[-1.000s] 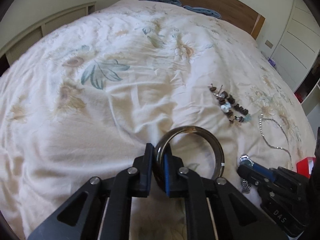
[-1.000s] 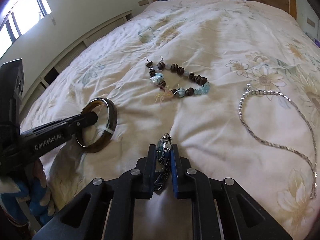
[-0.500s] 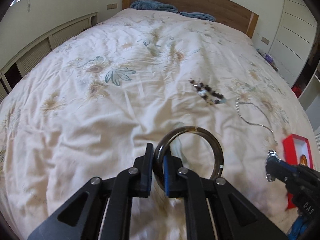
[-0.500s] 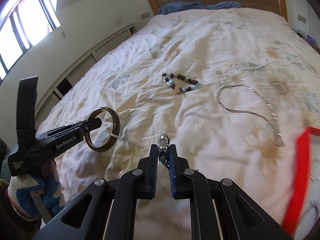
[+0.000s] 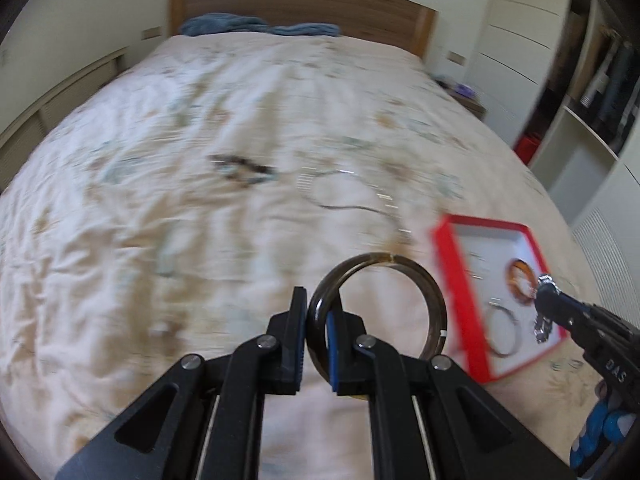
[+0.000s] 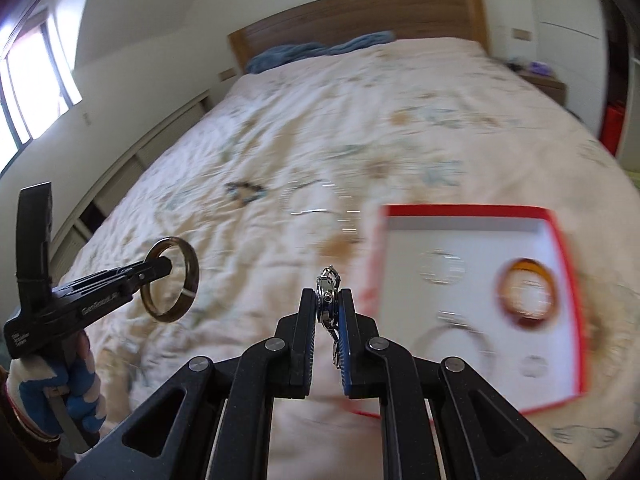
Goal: Organize jewelry
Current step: 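Carry the bangle and watch into the red box with both tools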
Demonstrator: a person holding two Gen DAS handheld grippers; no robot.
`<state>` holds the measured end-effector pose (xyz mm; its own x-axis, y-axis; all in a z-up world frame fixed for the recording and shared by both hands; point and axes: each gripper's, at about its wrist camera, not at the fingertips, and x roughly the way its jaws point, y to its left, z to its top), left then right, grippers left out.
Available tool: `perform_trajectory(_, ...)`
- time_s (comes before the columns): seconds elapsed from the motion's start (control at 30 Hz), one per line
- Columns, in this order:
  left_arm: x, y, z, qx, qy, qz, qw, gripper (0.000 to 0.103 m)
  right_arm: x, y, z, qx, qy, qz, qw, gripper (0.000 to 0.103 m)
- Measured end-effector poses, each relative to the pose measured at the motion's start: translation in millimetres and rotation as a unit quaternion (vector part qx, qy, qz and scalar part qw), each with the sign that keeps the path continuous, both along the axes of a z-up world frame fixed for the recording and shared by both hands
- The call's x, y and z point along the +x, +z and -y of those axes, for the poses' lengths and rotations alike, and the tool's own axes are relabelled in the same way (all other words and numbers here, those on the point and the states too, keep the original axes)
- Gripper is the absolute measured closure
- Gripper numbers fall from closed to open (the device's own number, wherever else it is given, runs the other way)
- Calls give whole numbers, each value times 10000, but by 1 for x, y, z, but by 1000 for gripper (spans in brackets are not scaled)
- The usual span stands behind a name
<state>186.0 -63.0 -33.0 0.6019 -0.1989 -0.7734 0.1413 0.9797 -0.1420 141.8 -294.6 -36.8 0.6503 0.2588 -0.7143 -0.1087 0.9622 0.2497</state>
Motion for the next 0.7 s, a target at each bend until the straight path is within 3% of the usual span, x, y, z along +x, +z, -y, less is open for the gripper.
perform_trajectory(0.33, 40, -23, 138, 152, -792, -210, 9965, 95, 41, -22, 101, -229, -556, -125, 9981, 92)
perform_trajectory(0.7, 102, -71, 210, 496, -865, -650, 9929, 95, 120, -74, 132, -229, -440, -600, 9970, 92)
